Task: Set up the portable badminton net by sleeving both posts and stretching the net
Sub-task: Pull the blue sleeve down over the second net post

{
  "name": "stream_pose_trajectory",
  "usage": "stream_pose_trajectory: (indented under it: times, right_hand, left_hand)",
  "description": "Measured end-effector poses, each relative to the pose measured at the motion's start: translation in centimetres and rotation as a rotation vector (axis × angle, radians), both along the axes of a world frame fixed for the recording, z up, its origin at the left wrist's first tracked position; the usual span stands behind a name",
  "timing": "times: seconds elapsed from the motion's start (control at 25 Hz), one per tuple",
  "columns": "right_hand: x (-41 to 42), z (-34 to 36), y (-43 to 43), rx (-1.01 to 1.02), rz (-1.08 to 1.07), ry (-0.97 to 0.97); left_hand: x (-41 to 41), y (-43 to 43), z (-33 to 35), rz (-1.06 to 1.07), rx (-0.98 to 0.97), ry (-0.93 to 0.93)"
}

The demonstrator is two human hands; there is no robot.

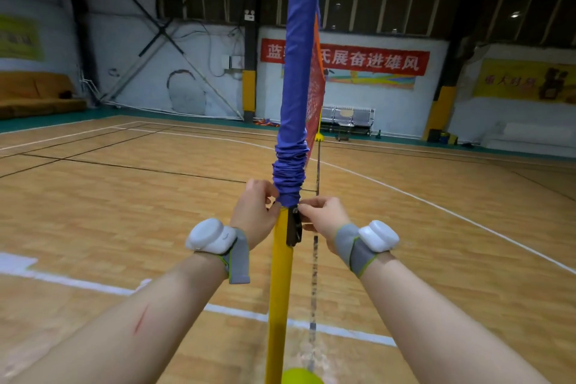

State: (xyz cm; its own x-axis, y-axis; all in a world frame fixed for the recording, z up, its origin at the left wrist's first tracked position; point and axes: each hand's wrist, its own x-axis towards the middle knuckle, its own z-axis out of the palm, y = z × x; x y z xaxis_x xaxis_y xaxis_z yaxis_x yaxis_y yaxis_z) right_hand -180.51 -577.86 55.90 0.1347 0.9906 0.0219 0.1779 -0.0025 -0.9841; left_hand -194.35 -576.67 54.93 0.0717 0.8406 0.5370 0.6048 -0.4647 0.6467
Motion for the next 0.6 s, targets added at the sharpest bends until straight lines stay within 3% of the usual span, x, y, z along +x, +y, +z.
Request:
stream_pose_trajectory:
  times: [0.2,0.6]
  right_hand:
    - [-0.6,0.7,0.8,-0.12,-0.075,0.073]
    - [-1.3,0.9,2.0,-0.313,-0.117,0.221]
  left_hand:
    - [0.4,0.4,-0.1,-0.002,-0.072,0.177]
    - [0.2,2.2,0.6,-0.013,-0.05,0.271]
